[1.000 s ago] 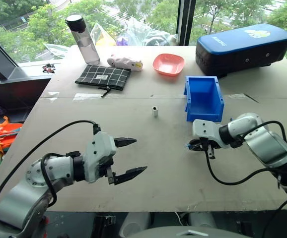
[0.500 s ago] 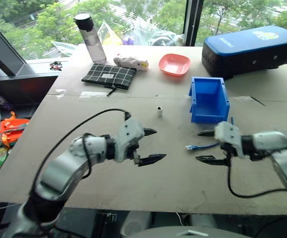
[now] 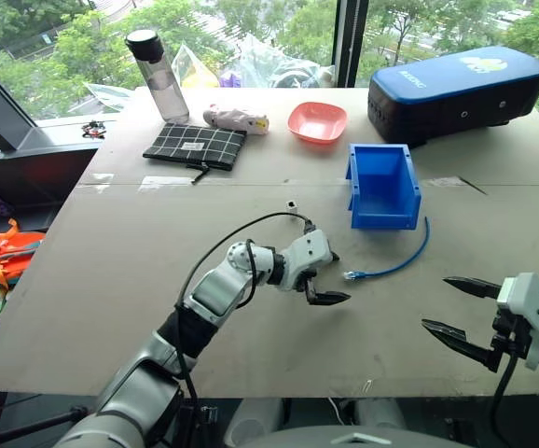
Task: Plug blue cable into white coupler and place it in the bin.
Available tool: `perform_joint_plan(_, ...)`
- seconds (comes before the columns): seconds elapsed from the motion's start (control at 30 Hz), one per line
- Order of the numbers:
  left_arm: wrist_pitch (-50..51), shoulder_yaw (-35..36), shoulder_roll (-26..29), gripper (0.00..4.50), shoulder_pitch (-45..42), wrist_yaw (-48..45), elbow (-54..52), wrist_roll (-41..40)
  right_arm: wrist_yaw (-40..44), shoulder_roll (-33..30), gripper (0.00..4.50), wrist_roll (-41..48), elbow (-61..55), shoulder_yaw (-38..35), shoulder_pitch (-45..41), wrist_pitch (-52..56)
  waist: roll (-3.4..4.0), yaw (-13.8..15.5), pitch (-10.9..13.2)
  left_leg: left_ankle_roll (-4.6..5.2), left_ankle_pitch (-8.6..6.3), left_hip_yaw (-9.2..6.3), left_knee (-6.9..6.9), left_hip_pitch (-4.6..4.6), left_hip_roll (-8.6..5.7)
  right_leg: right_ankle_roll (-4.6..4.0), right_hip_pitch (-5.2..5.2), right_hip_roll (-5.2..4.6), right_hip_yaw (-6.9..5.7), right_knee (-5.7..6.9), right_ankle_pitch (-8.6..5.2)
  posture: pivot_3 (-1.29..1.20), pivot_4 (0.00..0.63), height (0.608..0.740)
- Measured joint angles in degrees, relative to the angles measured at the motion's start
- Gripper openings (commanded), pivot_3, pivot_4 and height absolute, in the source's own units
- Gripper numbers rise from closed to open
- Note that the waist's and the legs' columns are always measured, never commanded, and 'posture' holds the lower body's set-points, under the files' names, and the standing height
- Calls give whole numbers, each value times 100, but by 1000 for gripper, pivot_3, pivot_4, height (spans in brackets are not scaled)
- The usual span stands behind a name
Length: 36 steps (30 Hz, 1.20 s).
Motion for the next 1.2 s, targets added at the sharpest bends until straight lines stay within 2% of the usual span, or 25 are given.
perform_joint_plan(0.1, -253, 9, -357, 3244, -163, 8, 496, 170, -324, 228, 4470, 103, -202, 5, 196, 35, 8, 113, -5, 11, -6, -5, 30, 0, -6, 11, 20, -3, -4, -4, 4, 0, 150, 737)
perform_joint_plan(0.17, -345, 52, -451, 2130, -255, -10, 719, 250, -538, 420, 4470, 239, -387, 28, 354, 72, 9, 139, -6, 32, -18, -6, 35, 1, -9, 13, 25, -4, -5, -6, 3, 0, 150, 737)
perform_joint_plan(0.2, -350, 64, -454, 1970, -268, -12, 742, 260, -557, 431, 4470, 251, -403, 28, 391, 78, 9, 138, -6, 31, -17, -6, 35, 1, -9, 13, 25, -4, -6, -6, 3, 0, 150, 737)
perform_joint_plan(0.33, -451, 198, -545, 273, -364, -19, 950, 377, -714, 511, 4470, 163, -449, 208, 673, -11, 10, 126, -7, 22, -13, -8, 35, 2, -9, 18, 24, -4, -8, -7, 0, 0, 150, 737)
perform_joint_plan(0.37, -467, 211, -563, 115, -379, -20, 971, 418, -732, 520, 4470, 119, -440, 283, 688, -47, 10, 119, -8, 22, -13, -7, 34, 2, -9, 19, 24, -4, -8, -6, 0, 0, 150, 737)
perform_joint_plan(0.6, -548, 248, -641, 115, -254, -181, 894, 441, -979, 536, 4470, -29, -305, 607, 593, -195, 11, 99, -8, 23, -14, -7, 33, 1, -9, 21, 23, -6, -8, -7, -2, 0, 150, 737)
perform_joint_plan(0.67, -515, 252, -577, 627, -186, -318, 801, 406, -1048, 536, 4470, -43, -300, 725, 545, -225, 11, 93, -8, 23, -14, -7, 32, 1, -9, 21, 23, -6, -8, -7, -2, 0, 150, 737)
perform_joint_plan(0.8, -552, 356, -456, 2368, -201, -446, 746, 379, -1113, 535, 4470, -41, -300, 793, 554, -235, 11, 84, -7, 23, -14, -7, 32, 1, -7, 21, 21, -4, -8, -5, -1, 0, 150, 737)
perform_joint_plan(0.83, -564, 392, -430, 2683, -237, -452, 754, 387, -1125, 535, 4470, -39, -300, 793, 562, -234, 10, 83, -7, 23, -14, -7, 32, 1, -7, 21, 20, -3, -8, -5, -1, 0, 150, 737)
perform_joint_plan(0.87, -575, 416, -370, 3227, -339, -484, 786, 412, -1143, 535, 4470, -33, -301, 794, 571, -235, 10, 87, -7, 23, -14, -7, 33, 1, -7, 21, 20, -3, -8, -5, -1, 0, 150, 737)
perform_joint_plan(1.0, -634, 475, -266, 3227, -610, -619, 851, 432, -1155, 535, 4470, 7, -308, 796, 624, -242, 10, 87, -7, 23, -14, -6, 33, 1, -8, 21, 20, -4, -8, -5, -1, 0, 150, 737)
perform_joint_plan(1.2, -928, 460, -520, 3227, -961, -661, 1297, 513, -1172, 535, 4470, 39, -360, 795, 669, -259, 10, 86, -7, 23, -14, -5, 33, 1, -8, 21, 21, -3, -8, -5, -1, 0, 150, 737)
